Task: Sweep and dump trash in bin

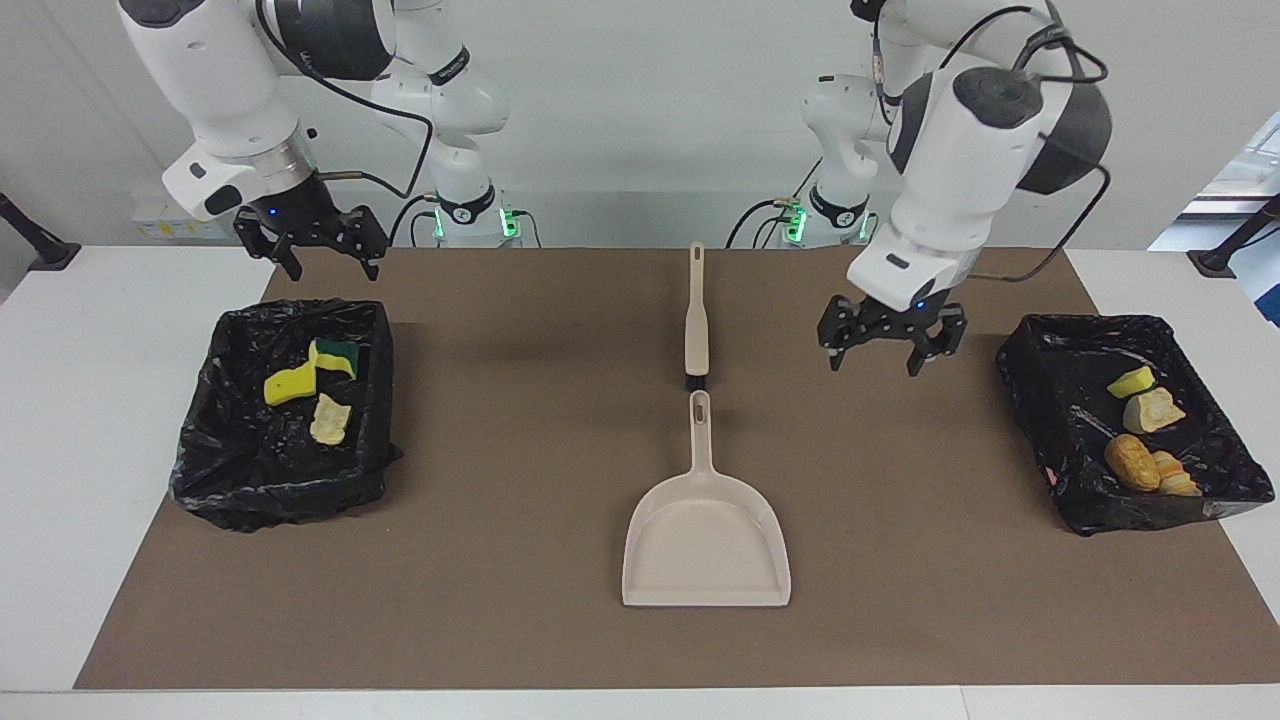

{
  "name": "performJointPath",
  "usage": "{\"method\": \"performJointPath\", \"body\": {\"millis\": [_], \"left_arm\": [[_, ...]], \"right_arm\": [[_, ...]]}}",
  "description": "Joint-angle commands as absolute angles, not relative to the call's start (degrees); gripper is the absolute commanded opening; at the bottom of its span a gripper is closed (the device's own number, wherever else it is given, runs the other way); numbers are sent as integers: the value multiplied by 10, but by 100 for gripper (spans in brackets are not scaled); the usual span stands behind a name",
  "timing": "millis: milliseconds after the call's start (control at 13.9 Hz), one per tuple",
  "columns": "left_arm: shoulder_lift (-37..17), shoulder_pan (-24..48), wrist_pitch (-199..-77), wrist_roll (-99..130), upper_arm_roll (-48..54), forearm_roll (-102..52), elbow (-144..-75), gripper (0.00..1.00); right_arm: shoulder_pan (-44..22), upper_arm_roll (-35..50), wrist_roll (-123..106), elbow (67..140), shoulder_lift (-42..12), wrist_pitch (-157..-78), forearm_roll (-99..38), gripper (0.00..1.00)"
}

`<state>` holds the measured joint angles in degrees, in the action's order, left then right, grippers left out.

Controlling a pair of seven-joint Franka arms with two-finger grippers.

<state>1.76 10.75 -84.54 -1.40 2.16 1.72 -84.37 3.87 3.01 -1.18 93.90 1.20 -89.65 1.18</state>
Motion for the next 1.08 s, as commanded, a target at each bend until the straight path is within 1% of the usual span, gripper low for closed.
{"method": "performJointPath", "body": {"millis": [0,216,431,647,1006], "left_arm": [[37,102,-829,-24,22,7,-865,100],[45,73,-831,-23,18,-17,-873,100],[37,54,-851,-24,17,-20,-865,100],[22,54,-846,-18,17,-20,-841,100],[19,53,-854,-24,17,-20,-839,100]], "right_arm": [[40,27,-10,954,25,-902,1,100],[40,27,-10,954,25,-902,1,100],[40,27,-10,954,25,-902,1,100],[40,27,-10,954,25,-902,1,100],[40,27,-10,954,25,-902,1,100]]}}
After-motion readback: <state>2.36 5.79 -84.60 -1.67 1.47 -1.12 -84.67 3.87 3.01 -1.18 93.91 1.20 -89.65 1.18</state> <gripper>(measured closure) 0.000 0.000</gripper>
